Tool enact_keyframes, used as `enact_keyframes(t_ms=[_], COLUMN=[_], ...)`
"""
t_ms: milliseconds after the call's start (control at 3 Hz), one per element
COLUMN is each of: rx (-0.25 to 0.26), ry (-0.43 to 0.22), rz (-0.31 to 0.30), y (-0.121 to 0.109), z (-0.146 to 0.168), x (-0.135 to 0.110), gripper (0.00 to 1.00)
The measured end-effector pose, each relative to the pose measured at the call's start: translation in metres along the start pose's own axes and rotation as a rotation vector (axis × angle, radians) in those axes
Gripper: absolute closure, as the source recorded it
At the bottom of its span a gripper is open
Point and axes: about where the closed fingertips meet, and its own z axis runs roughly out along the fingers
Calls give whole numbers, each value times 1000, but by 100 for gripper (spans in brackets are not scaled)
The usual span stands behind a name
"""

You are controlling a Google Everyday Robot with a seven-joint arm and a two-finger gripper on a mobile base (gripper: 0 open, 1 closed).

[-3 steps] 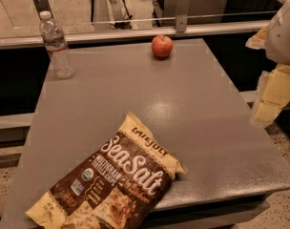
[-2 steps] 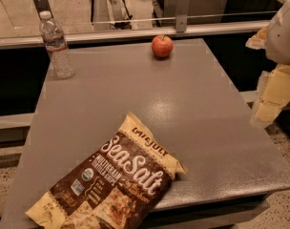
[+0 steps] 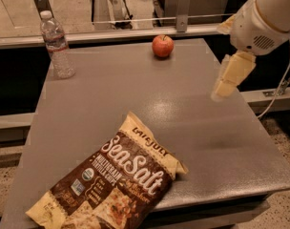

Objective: Move apple near water bottle

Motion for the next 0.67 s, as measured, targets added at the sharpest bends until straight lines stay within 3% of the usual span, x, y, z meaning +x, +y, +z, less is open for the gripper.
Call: enact_keyframes(t_ms=[667], rx=[70], ry=[-212], rz=[1], y=[-99], z=[77], x=[-60], gripper=[0])
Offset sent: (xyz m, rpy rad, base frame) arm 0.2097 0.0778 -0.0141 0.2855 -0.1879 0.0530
